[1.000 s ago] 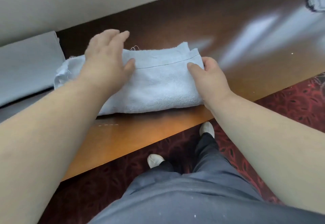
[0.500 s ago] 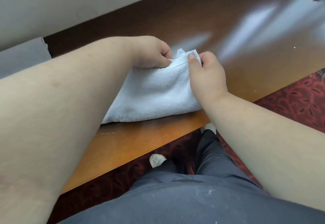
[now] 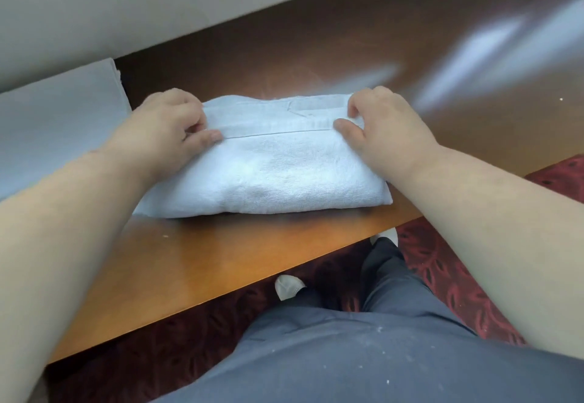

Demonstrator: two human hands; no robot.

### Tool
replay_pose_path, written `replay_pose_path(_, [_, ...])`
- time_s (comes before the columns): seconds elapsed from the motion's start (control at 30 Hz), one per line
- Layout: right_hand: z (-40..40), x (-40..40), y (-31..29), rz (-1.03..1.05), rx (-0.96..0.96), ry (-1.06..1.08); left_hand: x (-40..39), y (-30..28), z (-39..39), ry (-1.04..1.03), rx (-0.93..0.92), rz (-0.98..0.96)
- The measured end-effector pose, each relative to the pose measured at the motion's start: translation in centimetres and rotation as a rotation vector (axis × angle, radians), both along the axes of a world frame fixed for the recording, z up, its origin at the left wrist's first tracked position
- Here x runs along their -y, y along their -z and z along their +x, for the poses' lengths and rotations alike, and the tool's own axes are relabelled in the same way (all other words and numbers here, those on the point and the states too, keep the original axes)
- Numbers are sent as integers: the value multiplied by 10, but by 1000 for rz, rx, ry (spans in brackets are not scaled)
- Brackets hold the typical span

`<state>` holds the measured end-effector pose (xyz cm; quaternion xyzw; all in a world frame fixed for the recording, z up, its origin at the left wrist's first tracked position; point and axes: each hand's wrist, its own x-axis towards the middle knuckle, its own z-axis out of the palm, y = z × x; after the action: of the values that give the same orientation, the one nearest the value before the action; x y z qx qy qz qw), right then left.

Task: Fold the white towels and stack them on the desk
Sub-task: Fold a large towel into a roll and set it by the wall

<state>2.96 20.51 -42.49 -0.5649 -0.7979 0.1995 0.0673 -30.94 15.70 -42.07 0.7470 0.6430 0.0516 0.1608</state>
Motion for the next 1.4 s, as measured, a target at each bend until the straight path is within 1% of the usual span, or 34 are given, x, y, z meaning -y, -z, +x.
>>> replay_pose_path(0.1, [-1, -4, -4, 75, 121, -86, -7, 1, 1, 11, -76, 80])
replay_pose_path(0.17, [-2, -3, -3, 170, 188, -118, -8, 1, 1, -23, -109, 120])
replay_pose_path(0.23, [-3, -2, -1, 265, 203, -167, -9, -1, 3, -33, -120, 130])
replay_pose_path(0.3, [-3, -4, 0, 278, 164, -205, -11, -3, 4, -32, -132, 131])
replay_pose_path(0.33, [-3, -7, -1, 251, 129, -183, -13, -3, 4, -29, -132, 137])
replay_pose_path(0.43, [-3, -19, 2, 214, 37, -30, -19, -1, 3, -48, -124, 147])
replay_pose_path(0.53, [-2, -24, 8, 184, 31, 84, -23, 5, 4, -76, -115, 155])
replay_pose_path(0.63, [-1, -25, 12, 148, 26, 122, -24, 10, 5, -131, -114, 134])
replay_pose_path(0.67, [0, -25, 13, 119, -12, 138, -23, 11, 6, -148, -108, 119])
replay_pose_path(0.73, [0, -20, 16, 51, -162, 177, -21, 9, 11, -159, -84, 117])
replay_pose_path(0.8, [5, -15, 18, 7, -359, 225, -13, 4, 11, -166, -74, 214])
replay_pose_path(0.83, [11, -11, 16, 8, -425, 214, -5, 2, 8, -175, -64, 284])
replay_pose_path(0.87, [18, -5, 16, 54, -448, 168, 7, 1, 3, -172, -46, 348])
replay_pose_path(0.9, [28, 1, 16, 161, -414, 87, 23, 2, -4, -151, -32, 396])
replay_pose_path(0.97, [54, 17, 19, 455, -221, -162, 63, 9, -21, -59, -48, 422])
replay_pose_path(1.0, [65, 24, 22, 558, -123, -332, 81, 15, -28, -3, -66, 401])
replay_pose_path(1.03, [74, 31, 25, 574, -50, -492, 96, 22, -34, 46, -82, 366])
replay_pose_path(1.07, [81, 35, 28, 504, -5, -615, 107, 30, -39, 80, -93, 327])
replay_pose_path(1.1, [86, 37, 31, 395, 33, -686, 112, 36, -41, 91, -99, 291])
replay_pose_path(1.17, [87, 32, 32, 229, 115, -692, 112, 44, -41, 63, -85, 241])
replay_pose_path(1.23, [80, 26, 30, 180, 168, -661, 107, 46, -38, 8, -65, 220])
replay_pose_path(1.27, [76, 24, 28, 165, 161, -642, 107, 46, -37, -19, -61, 205])
replay_pose_path(1.3, [72, 26, 27, 129, 101, -588, 107, 45, -36, -33, -58, 190])
replay_pose_path(1.33, [65, 29, 27, 68, -20, -479, 108, 43, -34, -40, -52, 186])
replay_pose_path(1.4, [45, 37, 27, -114, -314, -92, 112, 37, -25, -119, 25, 167])
